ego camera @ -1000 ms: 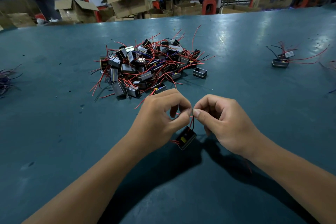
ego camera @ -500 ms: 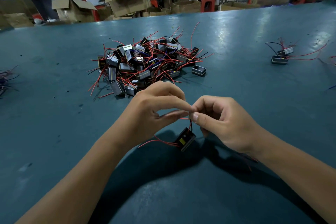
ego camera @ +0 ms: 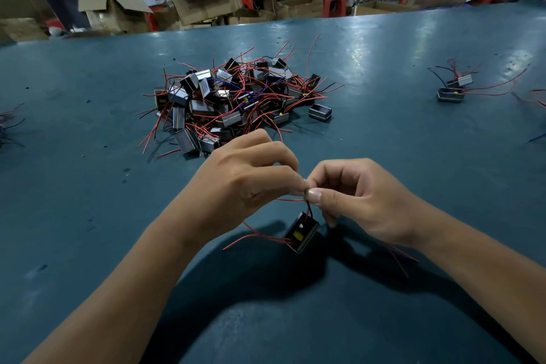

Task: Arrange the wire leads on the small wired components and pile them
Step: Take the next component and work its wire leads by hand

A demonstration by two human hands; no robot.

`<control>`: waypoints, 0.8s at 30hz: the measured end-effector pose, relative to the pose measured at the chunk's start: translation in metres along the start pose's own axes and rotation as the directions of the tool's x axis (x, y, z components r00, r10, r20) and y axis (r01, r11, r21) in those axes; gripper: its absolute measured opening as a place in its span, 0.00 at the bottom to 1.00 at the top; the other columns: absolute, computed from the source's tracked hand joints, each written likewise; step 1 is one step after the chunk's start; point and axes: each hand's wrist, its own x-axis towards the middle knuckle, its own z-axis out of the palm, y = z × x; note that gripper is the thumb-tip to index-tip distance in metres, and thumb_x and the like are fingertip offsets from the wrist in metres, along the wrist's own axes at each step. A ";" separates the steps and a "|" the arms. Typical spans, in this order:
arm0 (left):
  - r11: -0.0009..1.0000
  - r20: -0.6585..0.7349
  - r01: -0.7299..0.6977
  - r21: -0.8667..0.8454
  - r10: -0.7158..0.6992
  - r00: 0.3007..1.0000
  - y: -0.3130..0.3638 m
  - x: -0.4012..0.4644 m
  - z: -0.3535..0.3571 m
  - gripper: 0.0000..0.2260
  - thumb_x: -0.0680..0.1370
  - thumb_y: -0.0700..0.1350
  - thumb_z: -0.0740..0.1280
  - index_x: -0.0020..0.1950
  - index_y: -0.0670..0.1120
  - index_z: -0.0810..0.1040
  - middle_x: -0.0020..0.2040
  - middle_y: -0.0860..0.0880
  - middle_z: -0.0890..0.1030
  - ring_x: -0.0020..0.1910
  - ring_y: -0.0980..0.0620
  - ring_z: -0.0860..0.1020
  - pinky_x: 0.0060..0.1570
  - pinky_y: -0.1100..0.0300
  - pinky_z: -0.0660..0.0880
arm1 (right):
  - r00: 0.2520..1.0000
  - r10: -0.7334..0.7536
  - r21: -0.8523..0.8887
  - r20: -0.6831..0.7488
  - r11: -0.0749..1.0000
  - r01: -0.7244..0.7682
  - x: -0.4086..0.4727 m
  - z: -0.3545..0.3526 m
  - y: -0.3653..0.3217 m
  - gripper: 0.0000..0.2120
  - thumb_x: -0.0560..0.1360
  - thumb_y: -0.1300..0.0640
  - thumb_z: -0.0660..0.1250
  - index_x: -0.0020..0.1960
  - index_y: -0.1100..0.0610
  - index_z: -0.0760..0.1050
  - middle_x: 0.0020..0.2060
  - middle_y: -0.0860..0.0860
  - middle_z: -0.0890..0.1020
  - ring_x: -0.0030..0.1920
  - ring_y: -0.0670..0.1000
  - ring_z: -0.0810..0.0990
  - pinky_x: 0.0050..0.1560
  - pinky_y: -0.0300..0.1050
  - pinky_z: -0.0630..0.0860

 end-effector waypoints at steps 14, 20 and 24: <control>0.971 0.049 0.192 -0.141 -0.187 0.981 0.007 0.002 0.009 0.04 0.80 0.41 0.71 0.46 0.41 0.82 0.44 0.50 0.77 0.43 0.50 0.74 0.45 0.57 0.73 | 0.985 -0.069 -0.183 -0.160 0.982 0.039 -0.001 0.007 0.005 0.04 0.76 0.56 0.68 0.42 0.53 0.78 0.29 0.46 0.77 0.29 0.43 0.71 0.31 0.37 0.68; 0.859 0.116 0.435 -0.270 -0.419 0.900 0.020 0.006 0.013 0.05 0.79 0.41 0.68 0.43 0.44 0.77 0.38 0.57 0.72 0.38 0.59 0.71 0.39 0.70 0.64 | 0.951 -0.189 -0.374 -0.244 0.923 0.087 -0.002 0.013 0.003 0.04 0.75 0.57 0.68 0.41 0.54 0.77 0.30 0.52 0.78 0.30 0.52 0.74 0.30 0.46 0.71; 0.662 0.171 0.639 -0.392 -0.630 0.757 0.023 0.008 0.022 0.09 0.80 0.41 0.68 0.39 0.45 0.77 0.29 0.57 0.70 0.28 0.59 0.67 0.30 0.67 0.62 | 0.941 -0.193 -0.436 -0.279 0.898 0.055 -0.002 0.016 0.005 0.06 0.76 0.59 0.70 0.41 0.54 0.76 0.27 0.47 0.75 0.28 0.44 0.70 0.30 0.36 0.67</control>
